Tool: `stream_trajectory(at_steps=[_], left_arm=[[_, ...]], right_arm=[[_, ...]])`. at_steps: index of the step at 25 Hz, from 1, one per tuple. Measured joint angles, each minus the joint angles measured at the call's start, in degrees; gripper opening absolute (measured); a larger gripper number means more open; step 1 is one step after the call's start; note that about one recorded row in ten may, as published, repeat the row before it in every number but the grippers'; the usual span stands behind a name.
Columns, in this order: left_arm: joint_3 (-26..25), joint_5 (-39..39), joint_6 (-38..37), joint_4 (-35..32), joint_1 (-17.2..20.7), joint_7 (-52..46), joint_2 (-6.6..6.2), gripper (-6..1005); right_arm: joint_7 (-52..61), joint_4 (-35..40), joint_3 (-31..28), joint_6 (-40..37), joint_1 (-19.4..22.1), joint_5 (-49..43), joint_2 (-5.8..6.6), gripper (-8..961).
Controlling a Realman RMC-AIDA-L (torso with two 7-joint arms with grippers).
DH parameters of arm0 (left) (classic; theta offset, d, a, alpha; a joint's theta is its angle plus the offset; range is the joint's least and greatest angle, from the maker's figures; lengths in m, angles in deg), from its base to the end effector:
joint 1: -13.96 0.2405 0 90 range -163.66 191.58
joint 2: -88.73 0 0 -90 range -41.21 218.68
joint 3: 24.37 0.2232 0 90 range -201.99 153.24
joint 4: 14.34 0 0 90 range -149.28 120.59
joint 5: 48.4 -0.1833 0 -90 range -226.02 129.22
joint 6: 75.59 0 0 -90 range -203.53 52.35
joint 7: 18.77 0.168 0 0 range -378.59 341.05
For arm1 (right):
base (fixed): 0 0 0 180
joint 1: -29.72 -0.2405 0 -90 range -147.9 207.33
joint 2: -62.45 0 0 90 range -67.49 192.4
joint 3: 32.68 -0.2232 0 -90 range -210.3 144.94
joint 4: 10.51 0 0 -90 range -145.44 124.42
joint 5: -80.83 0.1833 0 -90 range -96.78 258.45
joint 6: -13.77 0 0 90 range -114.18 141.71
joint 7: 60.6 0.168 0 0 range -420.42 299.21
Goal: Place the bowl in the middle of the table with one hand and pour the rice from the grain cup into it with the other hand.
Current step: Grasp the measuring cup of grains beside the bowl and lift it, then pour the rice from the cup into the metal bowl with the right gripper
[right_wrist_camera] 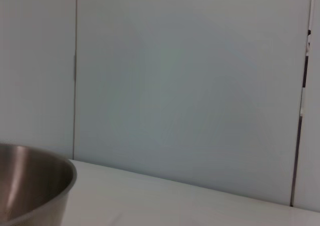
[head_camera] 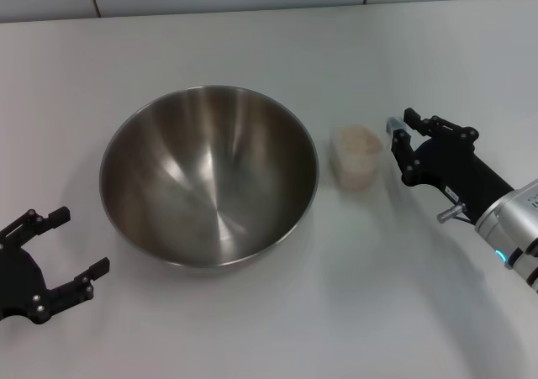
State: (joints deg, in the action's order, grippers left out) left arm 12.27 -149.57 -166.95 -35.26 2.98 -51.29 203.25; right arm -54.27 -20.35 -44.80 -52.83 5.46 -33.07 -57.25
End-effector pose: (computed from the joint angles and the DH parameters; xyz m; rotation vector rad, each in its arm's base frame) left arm -0.3013 0.2136 0.0086 -2.4163 -0.2462 -0.6420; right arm 0.2651 0.2947 -0.0497 -1.9579 0.4661 0.6263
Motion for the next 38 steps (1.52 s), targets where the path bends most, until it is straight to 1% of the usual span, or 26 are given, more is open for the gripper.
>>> stream_trajectory(at_steps=[3, 14, 16, 23, 26, 29, 32, 38], left_arm=[[0.0, 0.0, 0.0, 0.0, 0.0, 0.0, 0.0, 847], [0.0, 0.0, 0.0, -0.3, 0.0, -0.5, 0.03, 847], [0.0, 0.0, 0.1, -0.4, 0.0, -0.5, 0.11, 847], [0.0, 0.0, 0.2, -0.4, -0.2, -0.5, 0.33, 847], [0.0, 0.0, 0.2, -0.3, -0.1, -0.5, 0.35, 847], [0.0, 0.0, 0.2, -0.3, -0.1, -0.5, 0.35, 847], [0.0, 0.0, 0.1, -0.3, -0.1, -0.5, 0.41, 847], [0.0, 0.0, 0.0, -0.3, -0.2, -0.5, 0.45, 847]], right_arm=[[-0.1, -0.1, -0.3, 0.0, 0.0, 0.0, 0.0, 236], [-0.1, -0.2, -0.9, -3.0, 0.3, 0.0, 0.0, 44], [-0.1, -0.3, -1.0, -4.6, 0.4, 0.0, 0.0, 20], [-0.7, -0.3, -2.2, -12.6, 0.0, 0.0, 0.07, 20], [-3.9, -1.2, -2.2, -15.2, -0.6, 0.0, 0.12, 20], [-12.7, -3.8, -1.9, -16.6, -1.6, -0.6, 0.25, 20], [-24.6, -7.6, -1.8, -17.2, -2.6, -1.3, 0.26, 20], [-53.3, -16.2, -1.6, -16.3, -4.2, -1.9, 0.1, 19]])
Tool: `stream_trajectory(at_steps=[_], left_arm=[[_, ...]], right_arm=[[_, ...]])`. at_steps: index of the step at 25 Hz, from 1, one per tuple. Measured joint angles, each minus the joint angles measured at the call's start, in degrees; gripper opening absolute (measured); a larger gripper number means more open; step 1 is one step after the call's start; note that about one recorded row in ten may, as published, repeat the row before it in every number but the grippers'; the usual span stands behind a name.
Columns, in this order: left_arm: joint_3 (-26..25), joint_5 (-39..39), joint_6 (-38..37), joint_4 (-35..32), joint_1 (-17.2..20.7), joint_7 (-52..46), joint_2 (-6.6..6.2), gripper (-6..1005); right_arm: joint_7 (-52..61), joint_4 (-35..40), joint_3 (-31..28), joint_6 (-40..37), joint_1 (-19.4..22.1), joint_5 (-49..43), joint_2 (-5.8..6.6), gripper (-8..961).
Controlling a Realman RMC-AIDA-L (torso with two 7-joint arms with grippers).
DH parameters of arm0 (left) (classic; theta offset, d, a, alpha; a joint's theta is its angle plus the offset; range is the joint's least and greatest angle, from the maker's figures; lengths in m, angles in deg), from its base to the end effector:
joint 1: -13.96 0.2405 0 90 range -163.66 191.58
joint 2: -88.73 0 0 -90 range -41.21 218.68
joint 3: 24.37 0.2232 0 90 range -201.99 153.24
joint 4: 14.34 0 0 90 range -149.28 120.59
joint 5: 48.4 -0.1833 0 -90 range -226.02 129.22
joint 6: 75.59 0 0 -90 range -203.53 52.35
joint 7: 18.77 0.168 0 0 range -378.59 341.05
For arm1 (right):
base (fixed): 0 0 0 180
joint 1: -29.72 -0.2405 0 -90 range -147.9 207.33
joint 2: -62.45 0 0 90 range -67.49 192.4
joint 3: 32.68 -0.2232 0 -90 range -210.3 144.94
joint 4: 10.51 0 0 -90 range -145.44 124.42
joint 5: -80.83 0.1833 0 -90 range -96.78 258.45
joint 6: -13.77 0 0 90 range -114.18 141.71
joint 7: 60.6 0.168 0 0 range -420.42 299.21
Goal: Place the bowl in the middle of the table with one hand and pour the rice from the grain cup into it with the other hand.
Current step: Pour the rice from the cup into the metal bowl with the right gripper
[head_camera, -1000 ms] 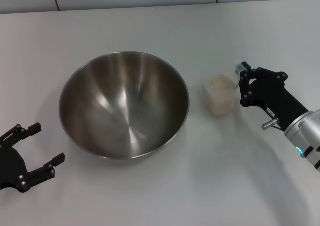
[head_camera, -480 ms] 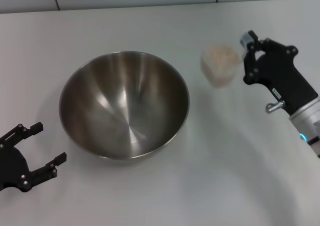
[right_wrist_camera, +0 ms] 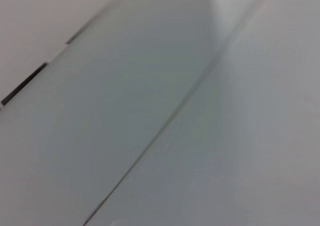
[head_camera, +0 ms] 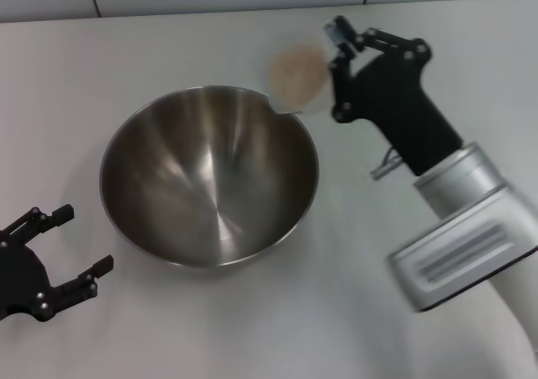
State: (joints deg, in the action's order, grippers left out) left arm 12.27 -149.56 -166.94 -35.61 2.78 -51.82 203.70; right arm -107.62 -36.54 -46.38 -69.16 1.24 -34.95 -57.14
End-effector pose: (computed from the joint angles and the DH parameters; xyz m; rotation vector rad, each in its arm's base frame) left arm -0.2988 0.2150 0.0069 -2.4163 -0.2505 -0.6529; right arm 0.1496 0.2888 -0.0443 -1.6919 -0.4777 0.5896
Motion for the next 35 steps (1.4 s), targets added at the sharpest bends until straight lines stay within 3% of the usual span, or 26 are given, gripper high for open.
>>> stream_trajectory(at_steps=[7, 16, 17, 22, 27, 35], left_arm=[[0.0, 0.0, 0.1, 0.2, -0.1, -0.1, -0.01, 847], [0.0, -0.1, 0.2, 0.2, -0.3, -0.1, 0.04, 847], [0.0, -0.1, 0.2, 0.2, -0.3, -0.1, 0.04, 847], [0.0, -0.2, 0.1, 0.1, -0.4, -0.1, 0.15, 847], [0.0, -0.2, 0.1, 0.2, -0.5, -0.1, 0.17, 846], [0.0, -0.2, 0.2, 0.1, -0.5, -0.1, 0.28, 846]], right_arm=[[-30.5, -2.9, 0.1, 2.8, 0.3, -7.0, -0.26, 19], [-55.2, -2.5, -0.3, 4.4, 0.5, -14.4, -0.29, 18], [-63.4, -3.0, -0.6, 6.4, 0.4, -15.0, -0.29, 18], [-80.2, -4.3, -0.7, 9.2, -0.1, -15.0, -0.29, 17], [-92.5, -5.2, -0.6, 9.6, -0.3, -15.2, -0.28, 17], [-101.0, -4.8, -1.0, 10.7, -0.4, -19.0, -0.28, 18]])
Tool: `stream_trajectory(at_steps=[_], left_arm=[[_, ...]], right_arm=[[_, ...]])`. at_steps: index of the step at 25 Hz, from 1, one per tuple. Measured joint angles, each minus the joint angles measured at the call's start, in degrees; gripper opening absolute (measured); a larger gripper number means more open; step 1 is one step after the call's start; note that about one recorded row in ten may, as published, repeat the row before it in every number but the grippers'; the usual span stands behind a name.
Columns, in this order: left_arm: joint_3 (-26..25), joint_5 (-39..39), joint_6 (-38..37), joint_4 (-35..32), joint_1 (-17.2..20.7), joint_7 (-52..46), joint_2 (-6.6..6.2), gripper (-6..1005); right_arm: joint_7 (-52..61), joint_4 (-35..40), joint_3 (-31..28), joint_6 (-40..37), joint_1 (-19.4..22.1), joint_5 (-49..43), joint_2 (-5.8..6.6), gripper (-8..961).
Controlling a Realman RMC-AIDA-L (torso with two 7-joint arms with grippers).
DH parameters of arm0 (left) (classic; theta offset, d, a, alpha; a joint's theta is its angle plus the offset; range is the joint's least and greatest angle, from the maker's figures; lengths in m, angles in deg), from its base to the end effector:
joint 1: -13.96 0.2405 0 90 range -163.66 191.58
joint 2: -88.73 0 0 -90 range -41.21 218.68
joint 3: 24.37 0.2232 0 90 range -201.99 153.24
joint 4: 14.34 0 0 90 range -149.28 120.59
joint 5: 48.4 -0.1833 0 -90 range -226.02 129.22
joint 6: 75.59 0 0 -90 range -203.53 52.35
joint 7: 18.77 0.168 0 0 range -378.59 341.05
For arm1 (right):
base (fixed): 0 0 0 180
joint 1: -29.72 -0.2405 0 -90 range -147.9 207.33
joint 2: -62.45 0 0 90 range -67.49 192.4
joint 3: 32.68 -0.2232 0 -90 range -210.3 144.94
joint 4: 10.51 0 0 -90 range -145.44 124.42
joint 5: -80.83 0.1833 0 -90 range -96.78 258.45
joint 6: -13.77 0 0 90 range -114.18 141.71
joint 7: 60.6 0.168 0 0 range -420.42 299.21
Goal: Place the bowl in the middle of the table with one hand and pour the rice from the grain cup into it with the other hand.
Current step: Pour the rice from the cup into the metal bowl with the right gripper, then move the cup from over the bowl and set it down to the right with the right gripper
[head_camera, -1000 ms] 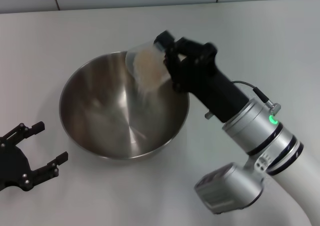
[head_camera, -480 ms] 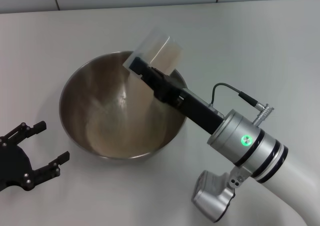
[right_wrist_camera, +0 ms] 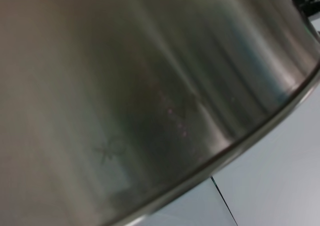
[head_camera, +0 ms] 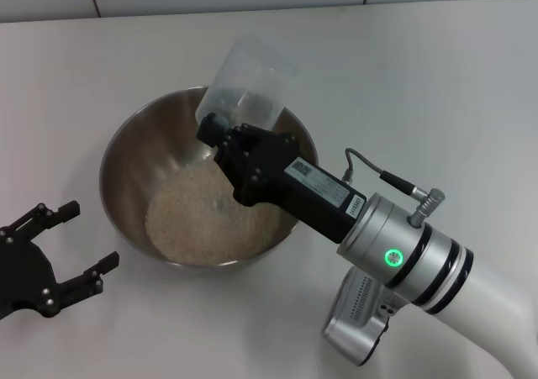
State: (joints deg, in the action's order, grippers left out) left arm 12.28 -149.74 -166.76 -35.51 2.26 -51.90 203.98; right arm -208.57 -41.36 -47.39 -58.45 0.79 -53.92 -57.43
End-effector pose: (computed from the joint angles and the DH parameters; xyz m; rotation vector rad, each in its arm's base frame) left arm -0.2963 0.2171 0.0045 -2.4213 -0.2472 -0.6597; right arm 0.1197 0.2546 -0.0992 -0.6765 -1.9210 -0.4375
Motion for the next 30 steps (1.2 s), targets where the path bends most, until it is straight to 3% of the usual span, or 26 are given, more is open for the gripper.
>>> stream_trajectory(at_steps=[5, 7, 8, 11, 12, 13, 16, 17, 18, 22, 30], left_arm=[[0.0, 0.0, 0.0, -0.2, -0.2, 0.0, 0.02, 846], [0.0, 0.0, 0.2, -0.2, -0.5, 0.0, 0.0, 846], [0.0, 0.0, 0.2, -0.2, -0.5, 0.0, 0.0, 846], [0.0, 0.0, 0.2, -0.2, -0.5, 0.0, 0.0, 846], [0.0, 0.0, 0.2, -0.2, -0.5, 0.0, 0.03, 846], [0.0, 0.0, 0.2, -0.2, -0.5, 0.0, 0.03, 846], [0.0, 0.0, 0.2, -0.2, -1.0, 0.0, 0.07, 846], [0.0, 0.0, 0.2, -0.2, -1.0, 0.0, 0.07, 846], [0.0, 0.0, 0.2, -0.2, -1.0, 0.0, 0.07, 846], [0.0, -0.5, 0.2, -0.2, -1.2, 0.0, 0.23, 846], [0.0, -0.6, 0.2, -0.2, -1.3, 0.0, 0.26, 846]], right_arm=[[5.4, -0.5, -0.6, 0.0, 0.8, 1.2, 0.0, 22], [19.5, -3.4, -1.1, -0.5, 2.6, 2.3, 0.01, 24], [19.5, -3.4, -1.1, -0.5, 2.6, 2.3, 0.01, 25], [38.7, -7.4, -2.6, -0.6, 4.8, 5.5, 0.0, 27], [50.0, -9.1, -3.2, -0.7, 5.7, 8.7, 0.01, 28], [50.0, -9.1, -3.2, -0.7, 5.7, 8.7, 0.01, 29], [65.0, -11.0, -3.6, -1.4, 6.2, 14.5, 0.01, 31], [78.8, -10.8, -4.0, -2.7, 6.3, 17.1, 0.16, 32], [78.8, -10.8, -4.0, -2.7, 6.3, 17.1, 0.16, 33], [113.9, -4.6, -6.9, -8.4, 7.1, 17.7, 0.49, 36], [133.3, 5.9, -11.6, -6.9, 6.8, 18.8, 0.05, 42]])
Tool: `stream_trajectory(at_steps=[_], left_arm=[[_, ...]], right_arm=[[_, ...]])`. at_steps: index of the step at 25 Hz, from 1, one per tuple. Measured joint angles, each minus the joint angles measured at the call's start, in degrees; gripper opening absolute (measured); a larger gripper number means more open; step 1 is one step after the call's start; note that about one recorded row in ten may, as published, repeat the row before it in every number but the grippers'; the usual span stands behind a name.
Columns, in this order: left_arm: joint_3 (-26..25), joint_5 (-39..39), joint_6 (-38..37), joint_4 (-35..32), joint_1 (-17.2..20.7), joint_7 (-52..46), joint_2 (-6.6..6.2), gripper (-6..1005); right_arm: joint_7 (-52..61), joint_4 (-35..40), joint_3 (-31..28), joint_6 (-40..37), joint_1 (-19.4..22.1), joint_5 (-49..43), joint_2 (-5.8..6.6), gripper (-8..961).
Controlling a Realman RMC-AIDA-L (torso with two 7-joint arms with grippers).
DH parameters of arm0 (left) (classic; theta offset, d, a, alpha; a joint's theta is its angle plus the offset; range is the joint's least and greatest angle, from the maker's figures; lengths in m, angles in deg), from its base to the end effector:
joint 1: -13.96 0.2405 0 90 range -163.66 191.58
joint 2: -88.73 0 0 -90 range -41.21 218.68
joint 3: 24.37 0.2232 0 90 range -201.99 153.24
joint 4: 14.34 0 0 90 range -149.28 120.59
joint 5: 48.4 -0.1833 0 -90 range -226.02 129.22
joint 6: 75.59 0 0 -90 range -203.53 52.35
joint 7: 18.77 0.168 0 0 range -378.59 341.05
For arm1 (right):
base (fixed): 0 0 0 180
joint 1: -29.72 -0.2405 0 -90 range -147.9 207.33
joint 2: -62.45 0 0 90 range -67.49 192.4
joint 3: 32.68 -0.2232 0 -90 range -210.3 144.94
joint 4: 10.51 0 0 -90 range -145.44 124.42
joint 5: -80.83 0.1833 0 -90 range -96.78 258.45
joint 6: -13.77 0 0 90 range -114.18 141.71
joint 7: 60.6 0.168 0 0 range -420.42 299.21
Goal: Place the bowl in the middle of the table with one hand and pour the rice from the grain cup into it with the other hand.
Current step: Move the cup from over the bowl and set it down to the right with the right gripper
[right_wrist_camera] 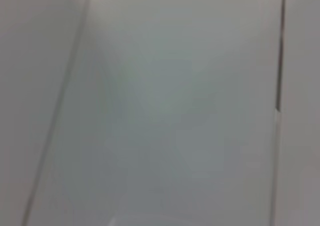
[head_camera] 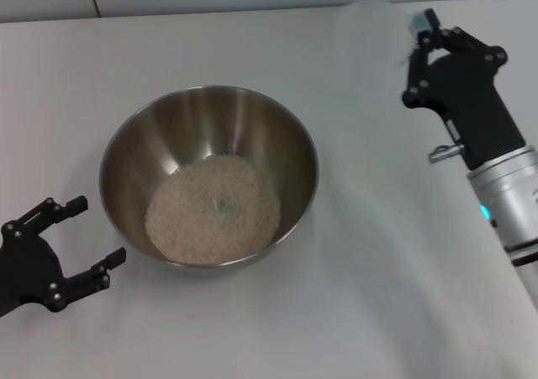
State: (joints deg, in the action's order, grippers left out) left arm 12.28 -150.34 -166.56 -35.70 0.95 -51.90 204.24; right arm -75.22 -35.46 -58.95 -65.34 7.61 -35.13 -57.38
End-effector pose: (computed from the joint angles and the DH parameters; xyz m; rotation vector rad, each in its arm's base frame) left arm -0.2911 0.2230 0.0022 -2.4368 -0.2201 -0.6646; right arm 0.2012 0.2999 -0.0169 -1.6422 0.2024 0.8221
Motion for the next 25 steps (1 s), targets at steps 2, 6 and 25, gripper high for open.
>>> stream_trajectory(at_steps=[2, 6, 25], left_arm=[[0.0, 0.0, 0.0, 0.0, 0.0, 0.0, 0.01, 846], [0.0, 0.0, 0.0, 0.0, 0.0, 0.0, 0.07, 846], [0.0, 0.0, 0.0, 0.0, -0.1, 0.0, 0.25, 846]], right_arm=[[0.6, 2.3, -0.2, 4.1, -0.9, 2.8, -0.03, 44], [0.7, 3.7, -0.1, 7.7, -1.6, 3.5, -0.04, 47], [0.9, 5.2, 5.5, 21.6, -6.0, 2.6, 0.15, 63]])
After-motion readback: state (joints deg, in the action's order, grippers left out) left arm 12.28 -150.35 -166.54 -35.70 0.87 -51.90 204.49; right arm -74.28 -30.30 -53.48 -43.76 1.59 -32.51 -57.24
